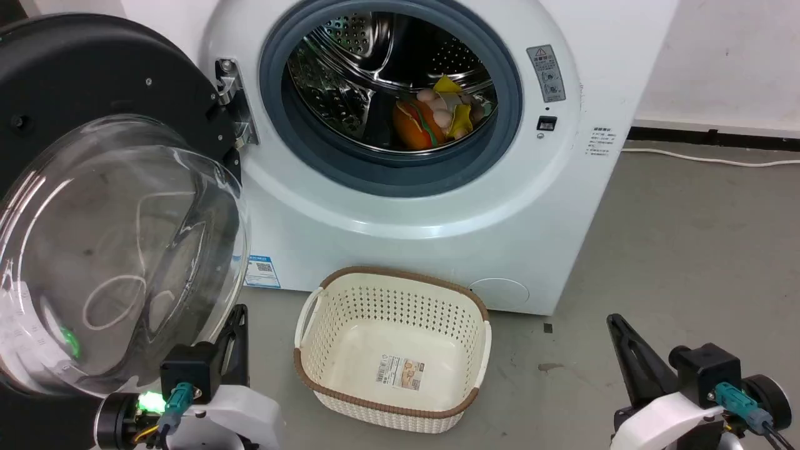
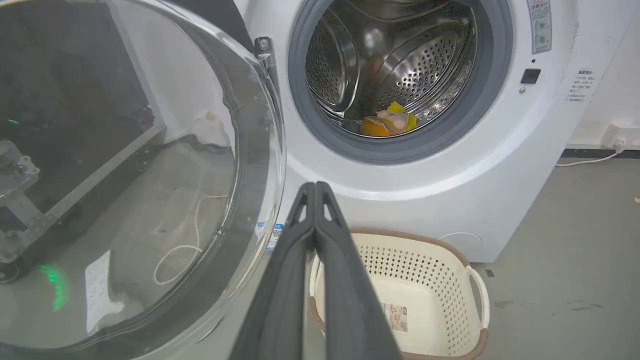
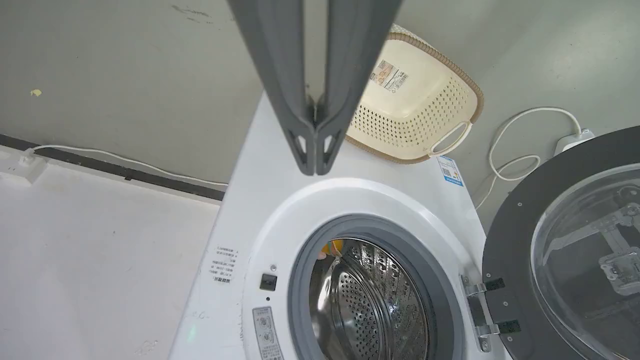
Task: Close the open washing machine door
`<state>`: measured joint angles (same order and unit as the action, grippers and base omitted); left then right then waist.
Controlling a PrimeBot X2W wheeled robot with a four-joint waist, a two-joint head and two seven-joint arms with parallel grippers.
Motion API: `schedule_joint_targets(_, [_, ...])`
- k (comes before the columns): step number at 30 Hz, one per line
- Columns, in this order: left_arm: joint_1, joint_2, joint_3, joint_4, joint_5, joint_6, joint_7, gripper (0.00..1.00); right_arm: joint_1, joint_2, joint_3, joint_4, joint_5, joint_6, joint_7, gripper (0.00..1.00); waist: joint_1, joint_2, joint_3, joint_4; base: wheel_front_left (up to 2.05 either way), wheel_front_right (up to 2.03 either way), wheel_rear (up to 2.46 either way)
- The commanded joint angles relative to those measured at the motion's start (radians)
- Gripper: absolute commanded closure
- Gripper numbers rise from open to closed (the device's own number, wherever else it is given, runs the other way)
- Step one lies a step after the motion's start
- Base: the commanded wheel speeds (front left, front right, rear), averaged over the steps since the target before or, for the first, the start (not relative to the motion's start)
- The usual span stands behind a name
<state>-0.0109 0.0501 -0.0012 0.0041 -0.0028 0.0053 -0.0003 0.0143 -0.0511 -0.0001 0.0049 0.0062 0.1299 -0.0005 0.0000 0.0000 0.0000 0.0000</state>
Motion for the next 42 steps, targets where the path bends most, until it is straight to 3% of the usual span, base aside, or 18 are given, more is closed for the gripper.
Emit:
schedule_joint_targets(1, [0.011, 0.000, 0.001, -0.004, 0.003, -0.005, 0.000, 1.00, -0.014, 0.001, 0.000, -0.005, -0.006, 0.001, 0.000, 1.00, 0.0000, 0.0000, 0.000, 0.000, 0.00, 0.00, 0.00])
schedule_joint_targets(42, [0.011, 0.000, 0.001, -0.004, 0.003, -0.005, 0.000, 1.00, -0.014, 0.001, 0.000, -0.005, -0.006, 0.001, 0.000, 1.00, 0.0000, 0.0000, 0.000, 0.000, 0.00, 0.00, 0.00])
